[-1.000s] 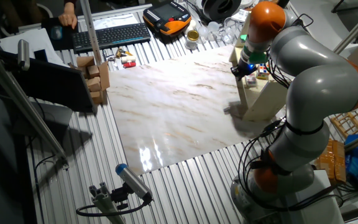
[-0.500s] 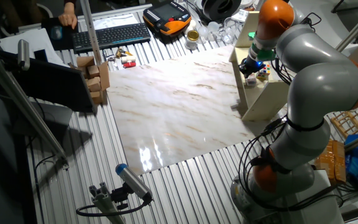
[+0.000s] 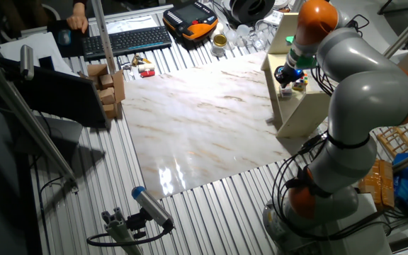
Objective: Take the object down from the shelf
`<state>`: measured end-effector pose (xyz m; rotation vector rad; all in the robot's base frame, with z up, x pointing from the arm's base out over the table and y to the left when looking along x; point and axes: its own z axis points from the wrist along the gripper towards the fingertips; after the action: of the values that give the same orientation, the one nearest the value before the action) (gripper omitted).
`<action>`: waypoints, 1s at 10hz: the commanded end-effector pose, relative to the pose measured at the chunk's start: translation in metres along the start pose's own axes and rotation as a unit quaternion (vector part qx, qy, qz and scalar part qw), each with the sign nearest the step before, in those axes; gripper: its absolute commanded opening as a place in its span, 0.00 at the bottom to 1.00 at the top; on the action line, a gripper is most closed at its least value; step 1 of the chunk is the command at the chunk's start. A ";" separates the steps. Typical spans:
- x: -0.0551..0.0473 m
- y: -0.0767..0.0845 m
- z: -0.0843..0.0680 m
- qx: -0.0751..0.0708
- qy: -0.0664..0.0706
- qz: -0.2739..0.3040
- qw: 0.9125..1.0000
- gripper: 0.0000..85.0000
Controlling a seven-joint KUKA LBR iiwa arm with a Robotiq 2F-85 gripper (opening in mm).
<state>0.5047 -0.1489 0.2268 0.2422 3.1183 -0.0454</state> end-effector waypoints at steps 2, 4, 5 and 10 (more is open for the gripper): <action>0.001 -0.002 0.000 0.004 -0.003 0.006 1.000 0.00; 0.000 -0.002 0.002 0.008 -0.006 0.016 1.000 0.00; -0.002 -0.003 0.004 0.010 -0.010 0.018 1.000 0.00; -0.004 -0.008 0.012 0.013 -0.013 0.022 1.000 0.00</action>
<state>0.5074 -0.1576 0.2148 0.3108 3.0870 -0.0861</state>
